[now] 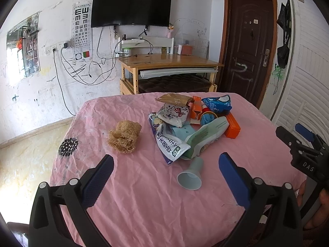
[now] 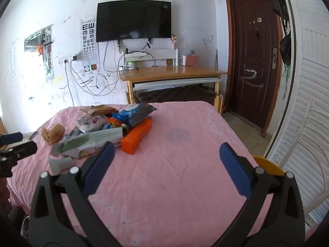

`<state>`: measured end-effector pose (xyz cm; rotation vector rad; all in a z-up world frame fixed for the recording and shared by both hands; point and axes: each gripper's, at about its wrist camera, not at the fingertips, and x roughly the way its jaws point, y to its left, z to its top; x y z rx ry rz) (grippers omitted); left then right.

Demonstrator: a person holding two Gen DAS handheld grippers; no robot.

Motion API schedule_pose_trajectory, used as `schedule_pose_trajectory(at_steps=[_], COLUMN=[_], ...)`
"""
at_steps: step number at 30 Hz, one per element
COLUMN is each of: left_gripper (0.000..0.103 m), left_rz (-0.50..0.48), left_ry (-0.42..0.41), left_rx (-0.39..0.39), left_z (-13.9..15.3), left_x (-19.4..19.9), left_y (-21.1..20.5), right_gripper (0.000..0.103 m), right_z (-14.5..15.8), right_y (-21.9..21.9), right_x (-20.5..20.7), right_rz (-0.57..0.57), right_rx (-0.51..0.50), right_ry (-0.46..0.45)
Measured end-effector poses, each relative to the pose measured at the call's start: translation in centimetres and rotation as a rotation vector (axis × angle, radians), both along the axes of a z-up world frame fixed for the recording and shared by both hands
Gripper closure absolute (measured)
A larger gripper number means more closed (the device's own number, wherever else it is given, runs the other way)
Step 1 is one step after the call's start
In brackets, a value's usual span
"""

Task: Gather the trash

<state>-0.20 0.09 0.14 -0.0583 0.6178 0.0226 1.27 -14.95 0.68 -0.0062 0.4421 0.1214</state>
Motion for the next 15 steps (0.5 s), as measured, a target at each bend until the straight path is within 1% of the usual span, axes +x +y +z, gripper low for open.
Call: schedule_pose_trajectory(at_steps=[15], left_gripper=[0.006], left_rz=[-0.002], left_ry=[-0.001], left_rx=[0.002], left_z=[0.05], left_x=[-0.04], left_y=[-0.21], right_gripper=[0.005], right_z=[0.09], right_y=[-0.18], right_x=[-0.16], right_rz=[0.001], right_rx=[0.001], right_ry=[-0.001])
